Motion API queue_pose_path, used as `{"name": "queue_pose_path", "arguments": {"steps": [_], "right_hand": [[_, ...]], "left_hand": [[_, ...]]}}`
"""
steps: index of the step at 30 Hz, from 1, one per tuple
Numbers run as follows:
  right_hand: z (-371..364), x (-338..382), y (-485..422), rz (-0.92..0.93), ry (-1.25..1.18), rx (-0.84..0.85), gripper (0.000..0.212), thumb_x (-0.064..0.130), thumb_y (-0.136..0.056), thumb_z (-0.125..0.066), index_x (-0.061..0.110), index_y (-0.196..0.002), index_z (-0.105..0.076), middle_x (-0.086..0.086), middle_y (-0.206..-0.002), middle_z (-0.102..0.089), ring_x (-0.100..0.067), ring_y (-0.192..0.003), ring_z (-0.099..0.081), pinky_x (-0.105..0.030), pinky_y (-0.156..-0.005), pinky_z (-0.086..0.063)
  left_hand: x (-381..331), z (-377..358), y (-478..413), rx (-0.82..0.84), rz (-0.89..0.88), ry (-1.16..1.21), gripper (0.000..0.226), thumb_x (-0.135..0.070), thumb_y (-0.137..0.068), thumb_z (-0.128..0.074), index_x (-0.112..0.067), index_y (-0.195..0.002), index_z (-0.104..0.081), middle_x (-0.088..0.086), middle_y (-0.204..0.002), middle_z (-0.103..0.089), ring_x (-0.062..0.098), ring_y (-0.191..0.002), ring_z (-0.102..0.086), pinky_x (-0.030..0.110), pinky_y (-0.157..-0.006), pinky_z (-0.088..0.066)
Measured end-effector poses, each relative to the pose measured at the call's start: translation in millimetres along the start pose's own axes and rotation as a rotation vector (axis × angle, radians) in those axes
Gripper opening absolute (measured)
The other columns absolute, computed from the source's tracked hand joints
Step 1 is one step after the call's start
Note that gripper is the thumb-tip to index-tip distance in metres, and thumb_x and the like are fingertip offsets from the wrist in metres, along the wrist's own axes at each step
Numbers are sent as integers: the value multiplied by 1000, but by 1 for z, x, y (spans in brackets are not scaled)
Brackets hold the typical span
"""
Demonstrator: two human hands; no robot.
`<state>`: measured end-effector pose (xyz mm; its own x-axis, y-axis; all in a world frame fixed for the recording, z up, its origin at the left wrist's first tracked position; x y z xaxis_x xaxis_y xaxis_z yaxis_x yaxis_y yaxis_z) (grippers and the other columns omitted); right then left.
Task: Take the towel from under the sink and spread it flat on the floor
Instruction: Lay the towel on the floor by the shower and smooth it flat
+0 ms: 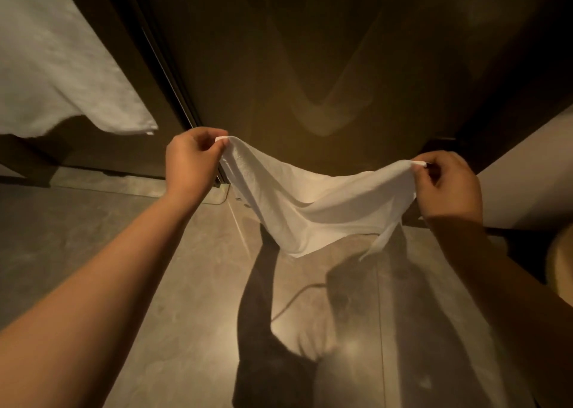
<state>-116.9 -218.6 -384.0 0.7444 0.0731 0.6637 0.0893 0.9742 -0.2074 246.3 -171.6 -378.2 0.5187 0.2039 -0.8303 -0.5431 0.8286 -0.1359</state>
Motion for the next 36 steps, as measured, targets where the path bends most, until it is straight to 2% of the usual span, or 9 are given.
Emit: {"name": "queue_pose_path", "arguments": {"steps": [4,8,12,15,20,25,28,32,36], "right_hand": [[-60,-49,28,3,-17,5,12,25,-96,-52,25,-105,-59,9,-105,-52,-13,-94,-54,-32,-83,-52],[-107,-80,50,87,8,-2,12,23,-96,-52,22,-105,-60,7,-105,-53,-12,-92,-54,-29,-83,-51],[-137,-106,64,191,91,9,16,23,-95,-52,15,-106,-62,1,-104,-56,-13,-88,-53,-28,-77,-48],[-155,-126,76,243,149,47,12,24,-93,-55,16,-100,-61,2,-98,-54,-12,-84,-53,-26,-71,-45],[-187,-154,101,289,287,142,5,25,-90,-59,21,-93,-61,4,-92,-53,-14,-82,-54,-33,-70,-51],[-214,-173,116,304,351,207,8,25,-89,-59,20,-94,-63,2,-93,-56,-11,-78,-51,-30,-67,-49],[-227,-186,129,311,379,271,10,21,-88,-58,15,-94,-64,-2,-95,-58,-16,-77,-54,-34,-68,-50],[-240,-203,143,349,473,409,13,21,-87,-56,11,-89,-63,-7,-91,-60,-22,-78,-55,-31,-62,-40],[-252,-220,153,306,533,488,18,30,-89,-55,15,-79,-59,-2,-82,-58,-18,-70,-51,-29,-58,-35]], "left_hand": [[74,-38,20,-3,-2,12,13,-25,-89,-62,-26,-99,-70,-12,-87,-68,-4,-79,-63,6,-58,-47],[131,-68,31,4,-41,-36,16,-27,-89,-62,-23,-103,-70,-8,-91,-68,4,-85,-64,22,-75,-52],[172,-91,39,28,-89,-89,20,-27,-89,-62,-20,-106,-70,-3,-98,-69,12,-90,-64,30,-81,-53],[198,-101,50,73,-135,-132,19,-28,-89,-61,-22,-105,-70,-5,-97,-68,11,-89,-63,32,-79,-54],[234,-113,72,145,-132,-161,16,-25,-90,-60,-24,-103,-70,-5,-97,-68,10,-89,-63,30,-78,-52],[258,-129,88,201,-117,-226,17,-23,-90,-60,-21,-104,-69,-7,-95,-64,12,-89,-60,28,-78,-50],[273,-136,97,216,-138,-289,17,-23,-89,-60,-20,-104,-69,-7,-93,-63,12,-86,-60,27,-75,-48],[297,-143,107,294,-146,-412,13,-22,-88,-61,-21,-96,-70,-4,-90,-67,15,-81,-61,31,-72,-51],[321,-151,115,365,-170,-552,10,-21,-84,-62,-18,-88,-71,0,-85,-70,16,-72,-60,31,-64,-50]]}}
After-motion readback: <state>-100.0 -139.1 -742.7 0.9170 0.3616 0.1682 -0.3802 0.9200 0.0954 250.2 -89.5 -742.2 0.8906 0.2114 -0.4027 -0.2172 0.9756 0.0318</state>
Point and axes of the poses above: each hand's wrist, its own y-axis away from the middle knuckle, its own z-axis out of the back of the hand, x = y × z, the point moved 4 cm from there along -y, towards the middle knuckle
